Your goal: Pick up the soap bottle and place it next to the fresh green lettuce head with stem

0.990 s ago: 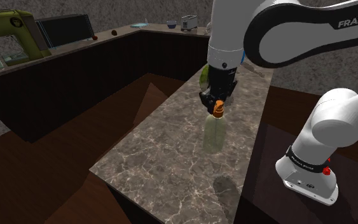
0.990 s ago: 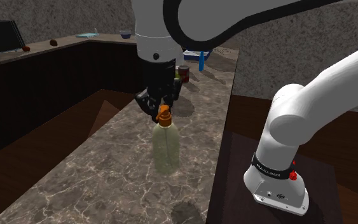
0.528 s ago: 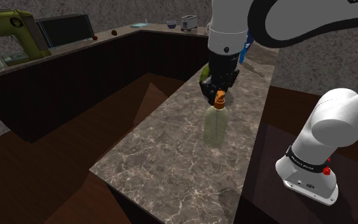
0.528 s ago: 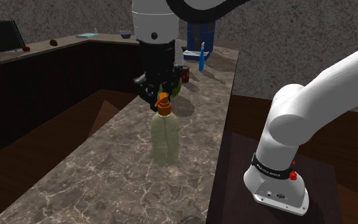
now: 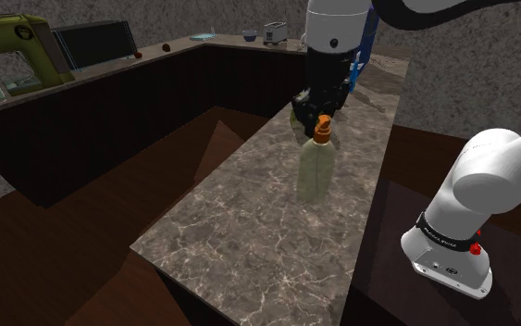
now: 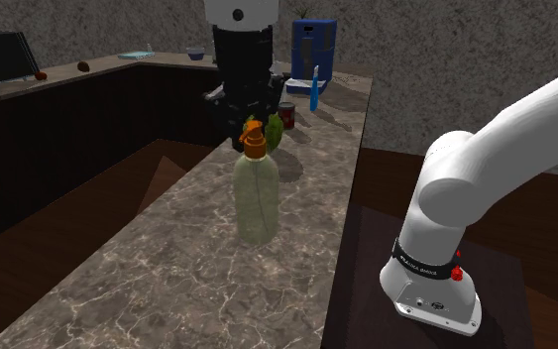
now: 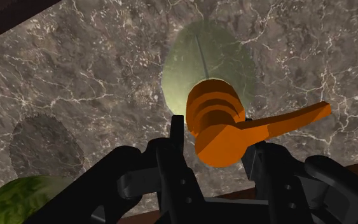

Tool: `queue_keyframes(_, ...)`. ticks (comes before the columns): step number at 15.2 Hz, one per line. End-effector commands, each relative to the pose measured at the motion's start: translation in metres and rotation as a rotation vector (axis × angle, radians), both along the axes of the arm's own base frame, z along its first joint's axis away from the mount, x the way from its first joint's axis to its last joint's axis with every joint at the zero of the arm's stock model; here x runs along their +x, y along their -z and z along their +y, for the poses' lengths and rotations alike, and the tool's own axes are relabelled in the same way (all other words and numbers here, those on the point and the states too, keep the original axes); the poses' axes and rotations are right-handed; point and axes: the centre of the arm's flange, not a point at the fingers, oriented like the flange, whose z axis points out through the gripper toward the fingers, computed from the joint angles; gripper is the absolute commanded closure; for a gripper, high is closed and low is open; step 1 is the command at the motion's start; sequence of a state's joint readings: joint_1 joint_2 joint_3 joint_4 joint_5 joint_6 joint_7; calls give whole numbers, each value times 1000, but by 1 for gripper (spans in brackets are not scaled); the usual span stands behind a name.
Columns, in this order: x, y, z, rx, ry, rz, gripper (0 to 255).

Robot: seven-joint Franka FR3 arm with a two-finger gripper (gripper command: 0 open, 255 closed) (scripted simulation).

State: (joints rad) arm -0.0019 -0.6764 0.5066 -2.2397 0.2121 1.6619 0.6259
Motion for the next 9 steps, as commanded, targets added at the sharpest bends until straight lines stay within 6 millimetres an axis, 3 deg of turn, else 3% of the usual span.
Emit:
queue_keyframes(1,-1,-12,-1,0,0,0,255)
queue_keyframes(9,-1,-54,-1,0,0,0,255)
